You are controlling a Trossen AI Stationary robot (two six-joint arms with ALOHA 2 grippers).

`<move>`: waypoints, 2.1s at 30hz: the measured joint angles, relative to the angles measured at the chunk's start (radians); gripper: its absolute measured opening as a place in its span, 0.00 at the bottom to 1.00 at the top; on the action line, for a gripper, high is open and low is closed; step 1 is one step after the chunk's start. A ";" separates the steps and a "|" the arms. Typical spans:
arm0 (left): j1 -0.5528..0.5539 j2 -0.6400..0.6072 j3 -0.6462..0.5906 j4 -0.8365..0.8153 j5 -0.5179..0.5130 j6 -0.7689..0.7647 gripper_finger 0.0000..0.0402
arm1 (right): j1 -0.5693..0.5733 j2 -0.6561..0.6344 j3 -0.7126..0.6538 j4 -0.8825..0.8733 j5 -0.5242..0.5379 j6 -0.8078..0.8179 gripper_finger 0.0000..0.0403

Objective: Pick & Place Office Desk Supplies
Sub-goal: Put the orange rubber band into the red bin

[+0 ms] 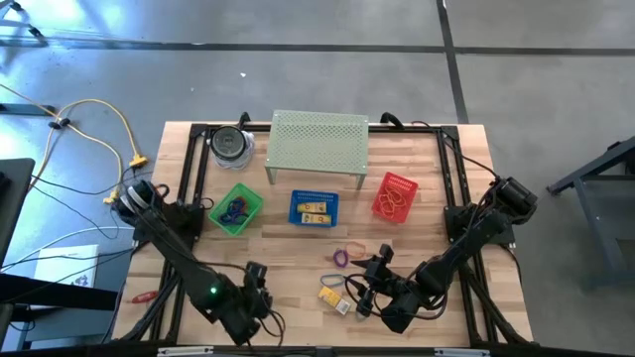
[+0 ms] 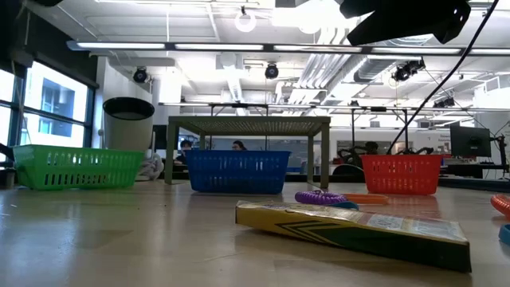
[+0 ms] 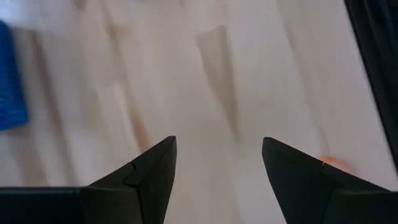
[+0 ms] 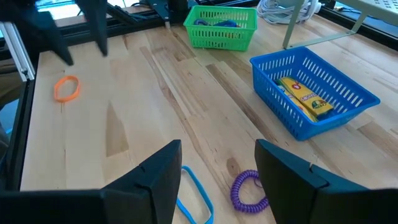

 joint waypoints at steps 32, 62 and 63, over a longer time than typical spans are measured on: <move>-0.070 0.048 -0.004 -0.018 0.247 -0.208 0.57 | 0.000 0.000 0.000 0.000 -0.033 0.004 0.48; -0.151 0.209 -0.005 -0.031 0.207 -0.268 0.57 | 0.000 0.000 0.000 0.009 -0.059 0.009 0.48; -0.151 0.209 -0.005 -0.031 0.201 -0.265 0.57 | 0.000 0.000 0.000 0.009 -0.060 0.009 0.48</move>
